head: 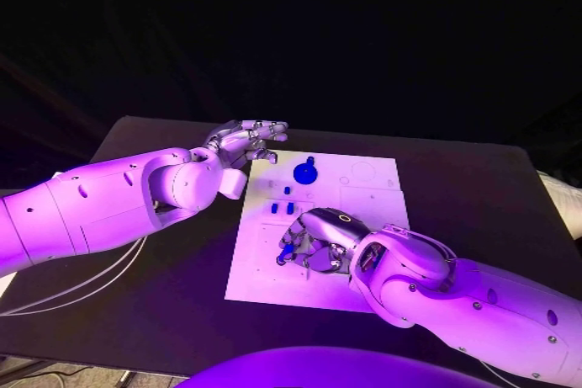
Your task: Assemble the parts on the task board
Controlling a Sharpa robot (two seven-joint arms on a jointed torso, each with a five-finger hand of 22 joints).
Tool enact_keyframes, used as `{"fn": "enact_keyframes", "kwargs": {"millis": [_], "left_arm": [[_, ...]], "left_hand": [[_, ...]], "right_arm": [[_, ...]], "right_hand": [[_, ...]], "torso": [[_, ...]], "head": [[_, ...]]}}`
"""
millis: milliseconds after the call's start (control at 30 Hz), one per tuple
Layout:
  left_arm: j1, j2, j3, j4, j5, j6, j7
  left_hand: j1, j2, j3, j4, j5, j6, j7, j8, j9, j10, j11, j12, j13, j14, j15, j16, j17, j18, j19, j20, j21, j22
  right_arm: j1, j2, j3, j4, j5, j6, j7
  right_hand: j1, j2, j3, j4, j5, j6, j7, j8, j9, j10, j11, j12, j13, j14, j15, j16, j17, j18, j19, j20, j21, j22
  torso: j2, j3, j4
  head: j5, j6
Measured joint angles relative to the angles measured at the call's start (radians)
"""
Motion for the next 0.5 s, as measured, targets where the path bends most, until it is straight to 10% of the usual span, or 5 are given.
{"fn": "enact_keyframes", "kwargs": {"millis": [500], "left_arm": [[0.000,0.002,0.000,-0.002,0.000,0.003,-0.002]], "left_hand": [[0.000,0.000,0.000,0.000,0.000,0.000,0.000,0.000,0.000,0.000,0.000,0.000,0.000,0.000,0.000,0.000,-0.001,0.000,0.000,0.000,0.000,0.000]], "right_arm": [[-0.019,0.029,-0.004,-0.046,-0.050,0.004,0.005]], "right_hand": [[0.000,0.000,0.003,-0.003,0.004,0.002,-0.002,-0.001,0.000,0.000,0.000,0.000,0.003,0.000,0.000,0.000,0.000,0.000,0.000,0.000,0.000,0.000]], "torso": [[0.001,0.0009,0.0009]], "head": [[0.005,-0.006]]}}
